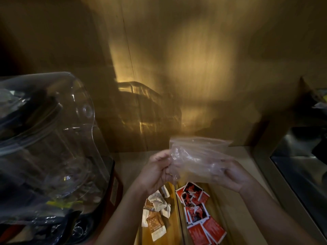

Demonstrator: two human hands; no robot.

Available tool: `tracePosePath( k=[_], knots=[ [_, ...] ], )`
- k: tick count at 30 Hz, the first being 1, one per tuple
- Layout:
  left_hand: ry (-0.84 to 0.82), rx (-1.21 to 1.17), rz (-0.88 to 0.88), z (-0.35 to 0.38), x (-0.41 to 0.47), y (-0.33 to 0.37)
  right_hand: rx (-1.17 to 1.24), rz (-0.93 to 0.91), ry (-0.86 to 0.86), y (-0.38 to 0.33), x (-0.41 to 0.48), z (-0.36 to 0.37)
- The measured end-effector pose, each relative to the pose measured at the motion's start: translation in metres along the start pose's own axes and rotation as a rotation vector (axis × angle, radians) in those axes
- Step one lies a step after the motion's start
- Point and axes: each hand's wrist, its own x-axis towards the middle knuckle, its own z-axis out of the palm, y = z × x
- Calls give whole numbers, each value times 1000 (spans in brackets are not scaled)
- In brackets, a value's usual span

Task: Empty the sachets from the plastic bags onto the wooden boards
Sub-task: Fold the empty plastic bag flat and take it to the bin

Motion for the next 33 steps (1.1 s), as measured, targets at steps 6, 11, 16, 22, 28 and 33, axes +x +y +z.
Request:
tracePosePath(
  k=[6, 11, 16, 22, 28, 33],
  knots=[
    [1, 51, 20, -2, -3, 2, -428, -17, 145, -2, 6, -3],
    [91, -60, -88, -9, -4, 0, -759, -24, 114, -14, 16, 5],
    [-19, -42, -464, -8, -11, -13, -990, 46, 52, -19, 22, 10],
    [-35, -69, -520, -10, -14, -15, -1070, 39, 66, -13, 22, 8],
    [105, 18, -331, -11, -14, -17, -240, 54, 147, 12, 18, 6],
    [217, 33, -255, -10, -12, -17, -87, 188, 97, 39, 14, 7]
  ],
)
